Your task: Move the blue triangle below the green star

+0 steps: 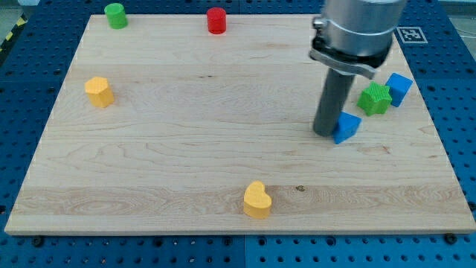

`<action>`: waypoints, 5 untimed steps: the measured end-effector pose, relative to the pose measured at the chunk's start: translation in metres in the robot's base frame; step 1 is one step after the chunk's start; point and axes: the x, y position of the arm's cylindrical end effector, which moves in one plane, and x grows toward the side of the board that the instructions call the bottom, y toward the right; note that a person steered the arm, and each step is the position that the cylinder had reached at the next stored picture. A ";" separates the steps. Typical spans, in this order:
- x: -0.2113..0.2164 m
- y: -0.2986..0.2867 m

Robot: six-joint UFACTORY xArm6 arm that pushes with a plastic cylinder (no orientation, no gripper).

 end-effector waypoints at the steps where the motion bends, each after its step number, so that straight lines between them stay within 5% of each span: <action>1: 0.013 0.012; 3: 0.044 0.036; 5: 0.029 -0.012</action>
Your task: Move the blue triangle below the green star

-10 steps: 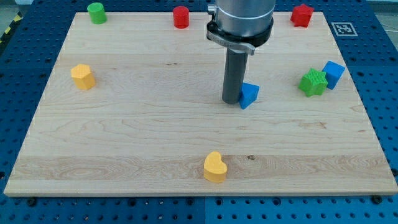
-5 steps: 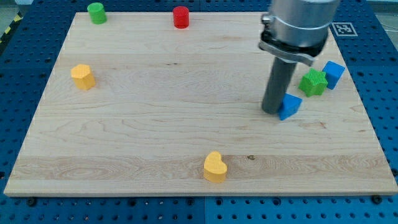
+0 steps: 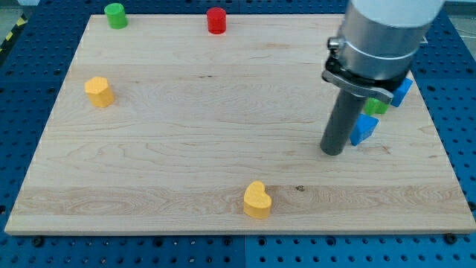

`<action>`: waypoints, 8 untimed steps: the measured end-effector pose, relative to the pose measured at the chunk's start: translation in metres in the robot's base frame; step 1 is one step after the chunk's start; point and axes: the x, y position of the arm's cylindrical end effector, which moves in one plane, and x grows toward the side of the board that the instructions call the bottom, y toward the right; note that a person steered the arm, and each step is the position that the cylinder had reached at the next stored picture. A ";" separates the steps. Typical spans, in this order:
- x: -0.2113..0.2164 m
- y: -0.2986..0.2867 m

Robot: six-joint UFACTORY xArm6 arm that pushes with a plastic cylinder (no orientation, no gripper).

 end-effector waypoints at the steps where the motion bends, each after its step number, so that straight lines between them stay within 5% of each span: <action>1: -0.008 0.014; 3: -0.008 0.084; 6: -0.010 0.008; 8: -0.034 0.060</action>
